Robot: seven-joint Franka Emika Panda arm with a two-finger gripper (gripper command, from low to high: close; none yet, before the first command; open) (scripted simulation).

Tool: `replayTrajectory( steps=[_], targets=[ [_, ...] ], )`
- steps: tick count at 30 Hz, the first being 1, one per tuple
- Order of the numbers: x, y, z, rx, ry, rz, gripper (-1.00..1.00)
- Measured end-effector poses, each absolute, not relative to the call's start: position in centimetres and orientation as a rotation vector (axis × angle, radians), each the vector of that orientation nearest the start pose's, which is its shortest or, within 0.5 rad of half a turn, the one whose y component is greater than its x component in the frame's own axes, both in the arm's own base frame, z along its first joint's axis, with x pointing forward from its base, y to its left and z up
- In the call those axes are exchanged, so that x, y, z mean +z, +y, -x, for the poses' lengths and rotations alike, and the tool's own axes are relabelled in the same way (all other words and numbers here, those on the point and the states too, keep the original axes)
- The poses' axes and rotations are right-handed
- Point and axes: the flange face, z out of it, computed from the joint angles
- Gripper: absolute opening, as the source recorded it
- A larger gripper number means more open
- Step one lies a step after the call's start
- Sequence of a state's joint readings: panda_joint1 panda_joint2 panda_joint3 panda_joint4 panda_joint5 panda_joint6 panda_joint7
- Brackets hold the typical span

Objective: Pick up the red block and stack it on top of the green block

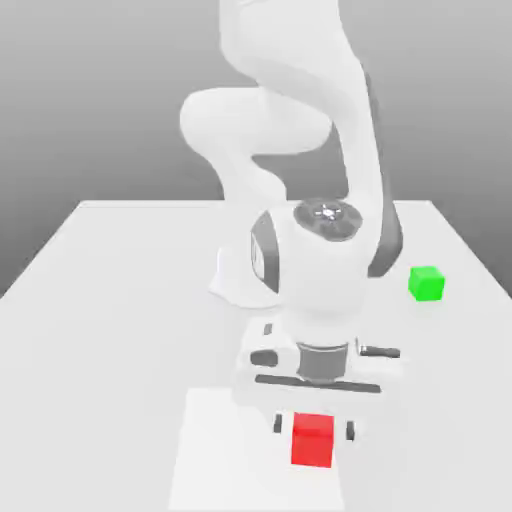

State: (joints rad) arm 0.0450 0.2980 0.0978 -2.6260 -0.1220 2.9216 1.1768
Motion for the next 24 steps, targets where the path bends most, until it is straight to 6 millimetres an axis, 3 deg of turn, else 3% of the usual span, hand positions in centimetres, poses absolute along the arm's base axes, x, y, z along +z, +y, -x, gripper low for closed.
replayTrajectory(
  steps=[5,11,16,20,24],
  targets=[
    [14.8,7.1,-41.7,-0.001,1.394,2.813,-1.00],
    [20.7,7.6,-41.6,0.000,1.377,2.820,-1.00],
    [24.4,18.1,-37.3,0.011,0.986,2.938,-1.00],
    [26.5,23.3,-33.1,0.020,0.745,2.985,-1.00],
    [27.8,28.3,-27.2,0.028,0.458,3.034,-1.00]
  ],
)
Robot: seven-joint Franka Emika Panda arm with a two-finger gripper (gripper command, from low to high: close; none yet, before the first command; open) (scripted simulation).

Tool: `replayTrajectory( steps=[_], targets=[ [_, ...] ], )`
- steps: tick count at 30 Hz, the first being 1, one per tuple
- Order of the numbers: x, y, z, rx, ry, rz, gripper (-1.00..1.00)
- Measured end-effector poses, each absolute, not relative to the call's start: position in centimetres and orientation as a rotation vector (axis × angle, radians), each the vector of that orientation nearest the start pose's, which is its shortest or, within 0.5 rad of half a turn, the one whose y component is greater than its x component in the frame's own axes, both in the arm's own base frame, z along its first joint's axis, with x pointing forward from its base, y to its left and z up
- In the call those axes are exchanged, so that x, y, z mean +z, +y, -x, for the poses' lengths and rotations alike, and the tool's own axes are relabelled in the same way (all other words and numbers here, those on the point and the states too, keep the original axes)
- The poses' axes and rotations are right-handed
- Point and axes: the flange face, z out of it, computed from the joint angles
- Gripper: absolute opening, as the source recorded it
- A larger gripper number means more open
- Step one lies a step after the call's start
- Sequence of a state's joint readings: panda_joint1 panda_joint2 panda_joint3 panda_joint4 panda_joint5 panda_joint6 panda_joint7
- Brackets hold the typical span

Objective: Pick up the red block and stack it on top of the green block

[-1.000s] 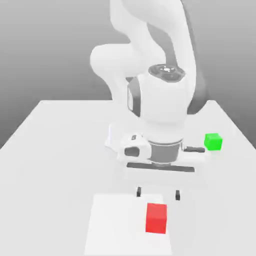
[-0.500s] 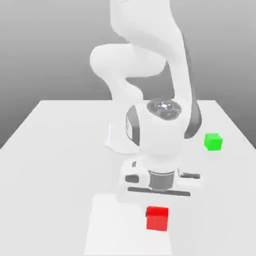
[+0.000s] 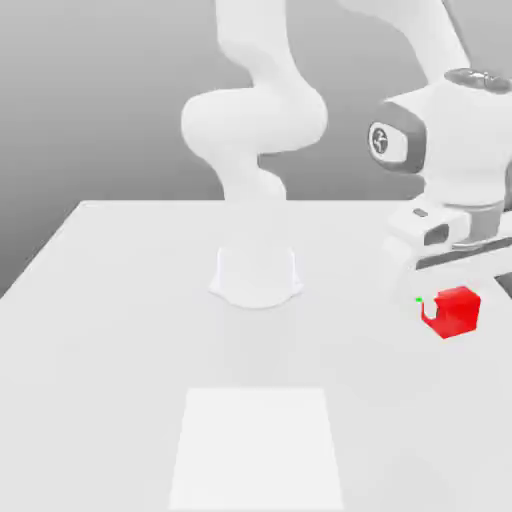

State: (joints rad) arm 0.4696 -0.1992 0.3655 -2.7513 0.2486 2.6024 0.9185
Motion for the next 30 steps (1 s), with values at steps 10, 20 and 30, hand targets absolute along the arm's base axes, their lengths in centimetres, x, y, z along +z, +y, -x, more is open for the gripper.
replayTrajectory(
  steps=[10,20,30],
  targets=[
    [27.4,34.3,-10.3,0.025,-0.279,3.085,-1.00],
    [22.7,33.7,-1.3,-0.009,-0.708,3.058,-1.00],
    [18.2,33.6,-1.6,-0.006,-0.692,3.065,1.00]
  ],
)
